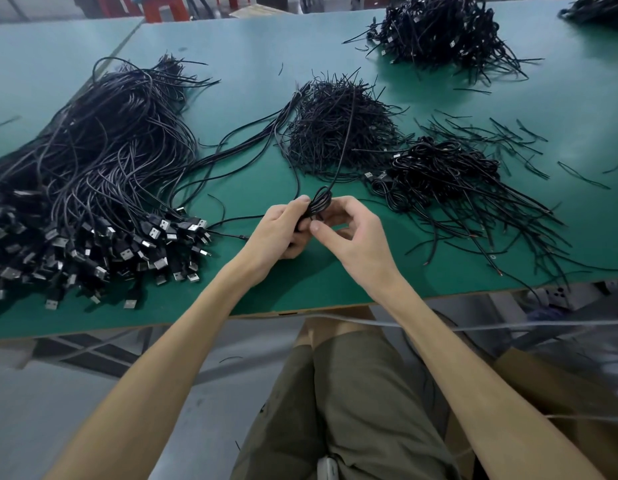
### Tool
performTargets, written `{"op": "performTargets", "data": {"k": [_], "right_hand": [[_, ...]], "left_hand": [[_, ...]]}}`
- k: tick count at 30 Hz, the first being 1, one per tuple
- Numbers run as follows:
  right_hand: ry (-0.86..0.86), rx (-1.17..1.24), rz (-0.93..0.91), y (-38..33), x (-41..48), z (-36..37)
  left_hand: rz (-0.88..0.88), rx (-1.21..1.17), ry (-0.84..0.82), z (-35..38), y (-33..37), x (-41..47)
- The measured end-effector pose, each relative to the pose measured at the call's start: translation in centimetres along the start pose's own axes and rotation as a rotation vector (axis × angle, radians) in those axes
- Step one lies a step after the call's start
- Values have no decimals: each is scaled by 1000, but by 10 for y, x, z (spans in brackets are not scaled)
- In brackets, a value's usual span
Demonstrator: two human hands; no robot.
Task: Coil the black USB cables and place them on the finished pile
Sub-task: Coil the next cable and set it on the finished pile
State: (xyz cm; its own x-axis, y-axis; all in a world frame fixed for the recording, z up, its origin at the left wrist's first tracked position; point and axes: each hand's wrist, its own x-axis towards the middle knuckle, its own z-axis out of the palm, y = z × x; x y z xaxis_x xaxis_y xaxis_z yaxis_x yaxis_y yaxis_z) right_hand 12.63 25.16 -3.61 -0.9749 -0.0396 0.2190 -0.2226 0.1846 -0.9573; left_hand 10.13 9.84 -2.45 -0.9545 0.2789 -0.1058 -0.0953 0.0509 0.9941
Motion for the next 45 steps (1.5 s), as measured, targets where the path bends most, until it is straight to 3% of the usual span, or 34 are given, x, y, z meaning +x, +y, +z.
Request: {"op": "performTargets", "data": {"k": [7, 24, 39, 45], "right_hand": [[95, -2, -27, -3, -2, 2], [14, -4, -26, -4, -3, 0], [29, 62, -48, -2, -2, 2], [38, -24, -73, -2, -6, 4]], "left_hand": [[-13, -41, 20, 0, 1, 1], [-22, -110, 11, -4, 0, 1], [-14, -24, 45, 0, 2, -1], [-8, 8, 39, 0, 2, -2]]}}
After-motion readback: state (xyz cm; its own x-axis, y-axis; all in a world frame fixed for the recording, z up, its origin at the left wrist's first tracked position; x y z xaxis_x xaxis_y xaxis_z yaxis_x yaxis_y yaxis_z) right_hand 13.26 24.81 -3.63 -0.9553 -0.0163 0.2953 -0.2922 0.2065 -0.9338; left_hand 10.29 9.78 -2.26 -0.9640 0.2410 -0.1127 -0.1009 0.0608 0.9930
